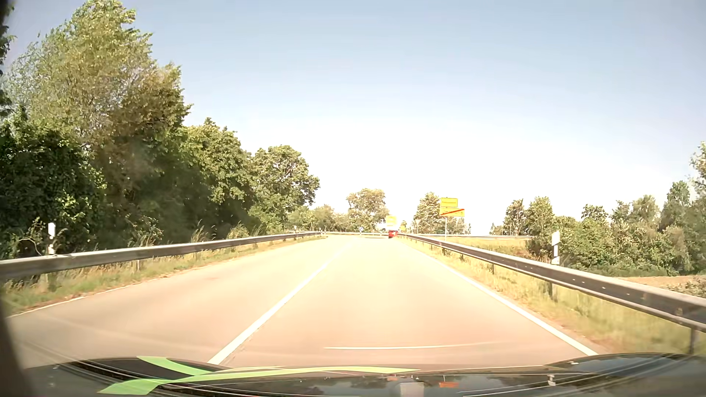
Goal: Follow the waypoints while adhering to traffic rules and regulations
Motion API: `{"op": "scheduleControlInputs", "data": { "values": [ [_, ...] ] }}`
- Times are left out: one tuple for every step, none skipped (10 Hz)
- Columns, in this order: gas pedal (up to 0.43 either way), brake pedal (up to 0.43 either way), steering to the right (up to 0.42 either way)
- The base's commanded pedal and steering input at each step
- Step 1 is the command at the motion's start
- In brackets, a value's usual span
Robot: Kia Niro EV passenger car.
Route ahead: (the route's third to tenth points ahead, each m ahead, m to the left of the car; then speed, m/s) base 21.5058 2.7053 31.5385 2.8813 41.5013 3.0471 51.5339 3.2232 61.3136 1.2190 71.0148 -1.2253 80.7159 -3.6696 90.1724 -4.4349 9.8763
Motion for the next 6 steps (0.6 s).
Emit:
{"op": "scheduleControlInputs", "data": {
  "values": [
    [0.209,0.000,-0.015],
    [0.209,0.000,-0.012],
    [0.220,0.000,-0.011],
    [0.220,0.000,-0.011],
    [0.220,0.000,-0.011],
    [0.220,0.000,-0.011]
  ]
}}
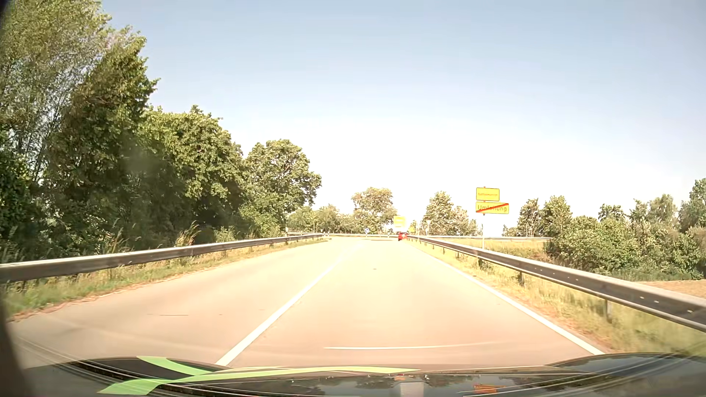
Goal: Follow the waypoints while adhering to traffic rules and regulations
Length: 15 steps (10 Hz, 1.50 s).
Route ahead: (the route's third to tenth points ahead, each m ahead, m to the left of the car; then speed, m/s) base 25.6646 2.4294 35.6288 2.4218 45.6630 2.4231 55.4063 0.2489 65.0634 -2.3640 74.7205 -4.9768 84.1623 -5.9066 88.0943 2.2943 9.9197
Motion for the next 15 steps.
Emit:
{"op": "scheduleControlInputs", "data": {
  "values": [
    [0.220,0.000,-0.011],
    [0.220,0.000,-0.011],
    [0.220,0.000,-0.011],
    [0.220,0.000,-0.010],
    [0.220,0.000,-0.010],
    [0.220,0.000,-0.008],
    [0.220,0.000,-0.008],
    [0.220,0.000,-0.008],
    [0.220,0.000,-0.005],
    [0.220,0.000,-0.002],
    [0.220,0.000,0.001],
    [0.220,0.000,0.005],
    [0.220,0.000,0.008],
    [0.220,0.000,0.011],
    [0.220,0.000,0.013]
  ]
}}
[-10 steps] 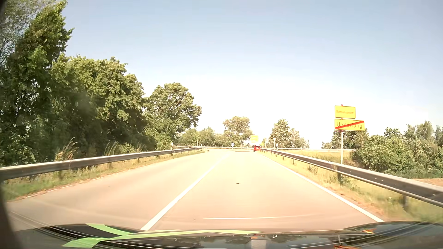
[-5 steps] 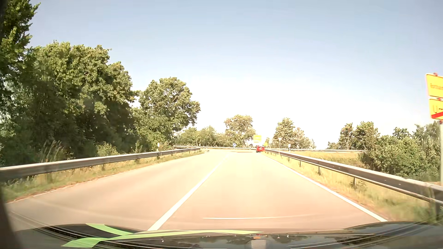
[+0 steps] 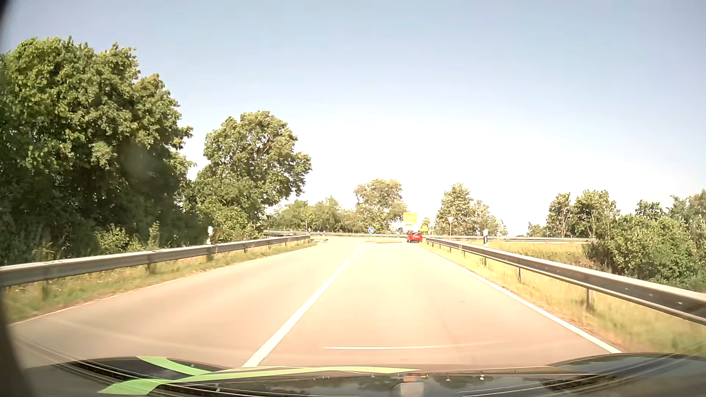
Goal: Follow the waypoints while adhering to traffic rules and regulations
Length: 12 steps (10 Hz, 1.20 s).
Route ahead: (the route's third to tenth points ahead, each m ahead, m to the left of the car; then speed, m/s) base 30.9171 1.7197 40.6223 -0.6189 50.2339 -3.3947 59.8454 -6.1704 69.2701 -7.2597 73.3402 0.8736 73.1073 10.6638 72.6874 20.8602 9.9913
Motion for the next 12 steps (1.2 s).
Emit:
{"op": "scheduleControlInputs", "data": {
  "values": [
    [0.209,0.000,0.013],
    [0.189,0.000,0.012],
    [0.177,0.000,0.010],
    [0.177,0.000,0.008],
    [0.169,0.000,0.008],
    [0.157,0.000,0.008],
    [0.157,0.000,0.008],
    [0.150,0.000,0.008],
    [0.138,0.000,0.007],
    [0.130,0.000,0.007],
    [0.118,0.000,0.006],
    [0.118,0.000,0.006]
  ]
}}
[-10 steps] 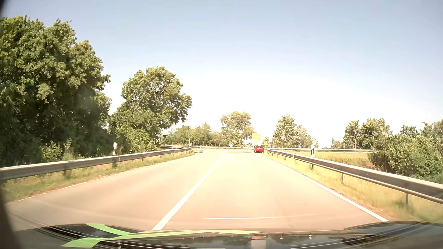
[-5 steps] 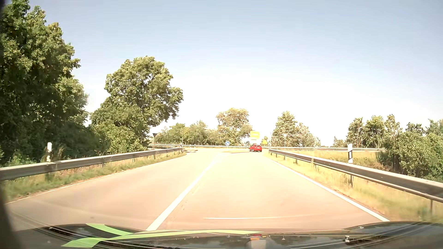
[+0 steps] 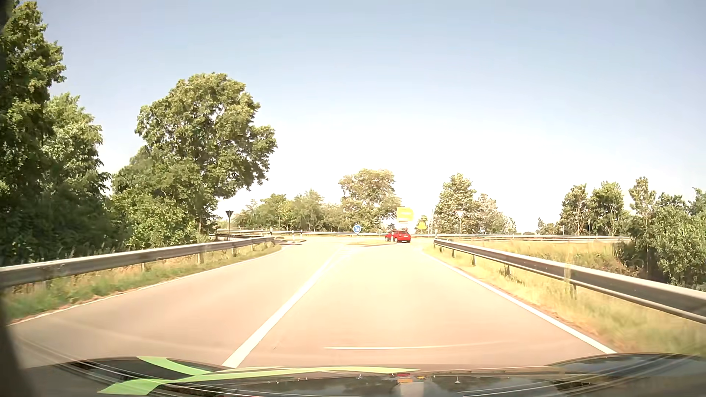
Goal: Follow the waypoints while adhering to traffic rules and regulations
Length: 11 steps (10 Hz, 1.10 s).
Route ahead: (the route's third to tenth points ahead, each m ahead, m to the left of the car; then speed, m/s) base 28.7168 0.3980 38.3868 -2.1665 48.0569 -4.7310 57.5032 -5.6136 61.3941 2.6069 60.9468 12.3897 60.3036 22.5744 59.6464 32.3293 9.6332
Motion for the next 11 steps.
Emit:
{"op": "scheduleControlInputs", "data": {
  "values": [
    [0.130,0.000,0.006],
    [0.130,0.000,0.006],
    [0.138,0.000,0.006],
    [0.150,0.000,0.006],
    [0.150,0.000,0.006],
    [0.130,0.000,0.005],
    [0.059,0.000,0.005],
    [0.000,0.000,0.004],
    [0.000,0.000,0.004],
    [0.000,0.000,0.004],
    [0.000,0.000,0.004]
  ]
}}
